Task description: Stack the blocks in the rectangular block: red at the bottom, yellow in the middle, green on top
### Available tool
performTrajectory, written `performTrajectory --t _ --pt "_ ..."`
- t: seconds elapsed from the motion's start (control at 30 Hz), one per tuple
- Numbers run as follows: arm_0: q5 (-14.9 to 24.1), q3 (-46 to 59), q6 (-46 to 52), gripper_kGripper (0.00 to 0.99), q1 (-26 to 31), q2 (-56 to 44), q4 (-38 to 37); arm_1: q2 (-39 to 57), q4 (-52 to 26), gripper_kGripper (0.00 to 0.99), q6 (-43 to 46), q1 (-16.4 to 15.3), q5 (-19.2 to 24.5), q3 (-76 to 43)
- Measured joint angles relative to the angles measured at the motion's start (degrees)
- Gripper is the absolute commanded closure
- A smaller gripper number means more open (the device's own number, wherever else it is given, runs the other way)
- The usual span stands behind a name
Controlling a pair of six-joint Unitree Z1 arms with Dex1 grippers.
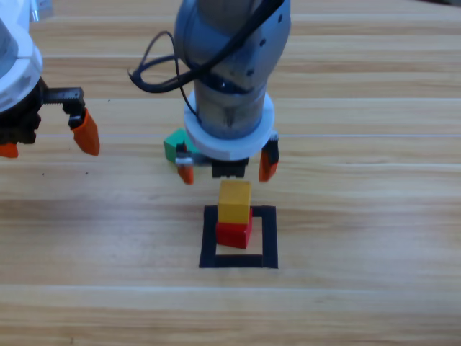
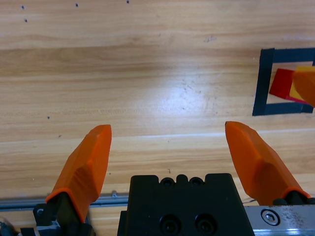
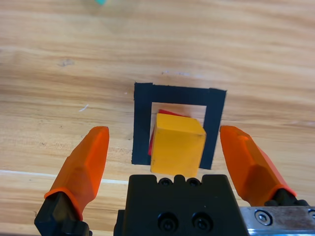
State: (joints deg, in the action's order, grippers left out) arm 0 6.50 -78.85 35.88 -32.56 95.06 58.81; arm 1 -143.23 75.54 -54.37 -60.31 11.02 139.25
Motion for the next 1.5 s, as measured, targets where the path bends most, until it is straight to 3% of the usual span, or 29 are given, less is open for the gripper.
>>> performTrajectory --t 0.13,0.23,0.37,0.47,0.5,0.6,0.73,0.87,0.97,1.17,1.5 --pt "0.97 -0.25 0.14 0.001 0.00 -0.94 -1.60 5.73 0.36 0.000 3.28 -1.32 3.07 -0.11" --pt "1.44 -4.21 0.12 0.001 0.03 -2.73 -2.06 12.77 0.56 0.067 6.31 -1.94 5.41 -3.23" --pt "1.43 -10.36 -1.03 0.001 0.04 -2.45 -2.15 21.41 0.53 0.007 9.65 -2.14 9.19 -12.67" --pt "0.56 -14.04 -3.17 0.002 0.34 0.04 -2.16 29.30 -8.04 0.002 15.36 -1.99 9.68 -28.41" --pt "0.08 -15.22 -3.91 0.002 0.59 1.30 -2.15 31.42 -11.66 0.002 16.84 -1.85 9.37 -33.19" --pt "-3.16 -19.39 -6.38 0.001 2.57 7.97 -2.15 44.33 -34.50 0.002 25.20 -0.30 4.22 -60.49" --pt "-5.61 -22.90 -8.52 0.002 4.67 17.45 -1.23 54.29 -43.79 0.002 32.64 2.85 -1.38 -69.84" --pt "-6.01 -26.14 -10.01 0.004 5.47 23.81 -0.37 56.95 -50.97 0.002 37.75 4.35 -6.60 -75.76" --pt "-6.14 -36.04 -13.48 0.019 5.71 32.04 5.14 57.45 -57.17 0.004 40.42 4.53 -10.51 -83.02" --pt "-6.76 -40.29 -18.72 0.017 5.81 39.31 6.40 60.02 -61.52 0.005 40.63 4.64 -10.63 -86.40" --pt "-7.68 -40.33 -20.33 0.031 5.83 40.17 7.65 60.01 -62.71 0.005 43.91 4.68 -10.59 -87.80"
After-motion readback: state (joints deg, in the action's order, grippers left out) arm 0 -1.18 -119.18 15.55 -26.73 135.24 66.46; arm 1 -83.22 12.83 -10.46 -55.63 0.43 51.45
